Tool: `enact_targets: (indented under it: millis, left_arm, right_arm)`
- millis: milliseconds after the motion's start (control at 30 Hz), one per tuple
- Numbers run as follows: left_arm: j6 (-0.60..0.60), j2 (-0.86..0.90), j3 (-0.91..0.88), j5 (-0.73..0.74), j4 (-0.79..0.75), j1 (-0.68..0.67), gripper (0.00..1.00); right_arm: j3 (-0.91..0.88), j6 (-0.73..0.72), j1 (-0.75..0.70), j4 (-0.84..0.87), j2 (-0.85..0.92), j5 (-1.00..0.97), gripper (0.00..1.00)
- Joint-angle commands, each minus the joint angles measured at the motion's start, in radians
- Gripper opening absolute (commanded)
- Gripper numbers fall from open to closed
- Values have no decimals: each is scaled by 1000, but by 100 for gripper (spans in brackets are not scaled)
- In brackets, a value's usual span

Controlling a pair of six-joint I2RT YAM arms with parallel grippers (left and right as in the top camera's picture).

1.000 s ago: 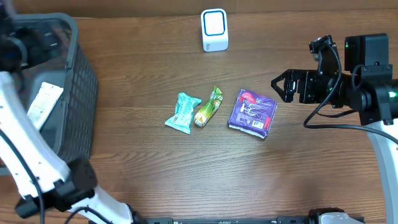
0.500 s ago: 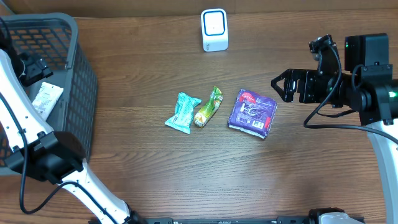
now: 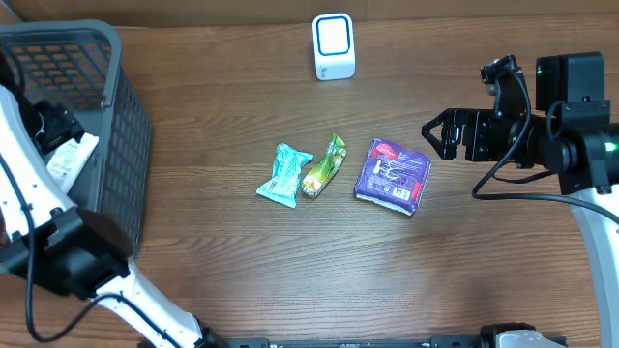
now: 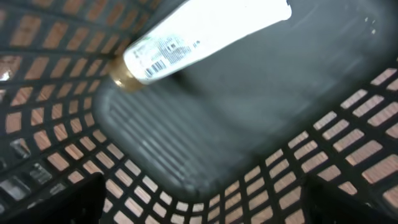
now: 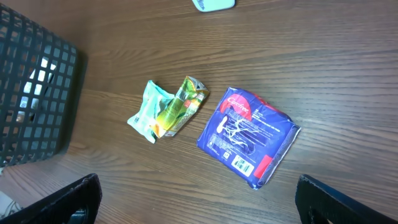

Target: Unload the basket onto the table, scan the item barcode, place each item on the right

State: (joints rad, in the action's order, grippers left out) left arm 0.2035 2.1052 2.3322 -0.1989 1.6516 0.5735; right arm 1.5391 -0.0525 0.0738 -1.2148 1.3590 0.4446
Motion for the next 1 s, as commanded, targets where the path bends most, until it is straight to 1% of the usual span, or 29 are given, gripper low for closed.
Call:
enact_targets:
  millis: [0, 67, 100, 133, 167, 233, 300, 367, 467, 533, 567, 700, 933, 967]
  left_arm:
    - [9, -204, -167, 6, -119, 8, 90]
    - [-2, -307, -298, 9, -227, 9, 92]
    - [-18, -372, -396, 10, -309, 11, 96]
    - [-63, -436, -525, 13, -421, 16, 100]
    - [-82, -451, -574, 14, -465, 18, 100]
    - [-108, -457, -663, 15, -550, 26, 100]
    - [-146, -438, -756, 15, -678, 34, 100]
    - [-227, -404, -802, 15, -776, 35, 100]
    - [-375, -332, -809, 19, -891, 35, 100]
    - [-476, -299, -809, 52, -915, 35, 100]
    - [-504, -287, -809, 54, -911, 35, 100]
    - [-517, -225, -809, 34, -906, 38, 100]
    - [-610, -156, -809, 35, -1004, 75, 100]
    - [-644, -139, -809, 34, -998, 81, 100]
  right_arm:
    - [24, 0, 5, 4, 1, 2, 100]
    - [24, 0, 5, 4, 1, 2, 100]
    - [24, 0, 5, 4, 1, 2, 100]
    - [24, 0, 5, 4, 1, 2, 100]
    - [24, 0, 5, 4, 1, 2, 100]
    - [24, 0, 5, 4, 1, 2, 100]
    - [24, 0, 5, 2, 1, 2, 100]
    - [24, 0, 5, -4, 1, 2, 100]
    - [24, 0, 5, -15, 1, 2, 100]
    - [24, 0, 5, -19, 1, 2, 100]
    - [24, 0, 5, -19, 1, 2, 100]
    - [24, -1, 5, -18, 1, 2, 100]
    - [24, -1, 5, -48, 1, 2, 100]
    - [24, -1, 5, -51, 1, 2, 100]
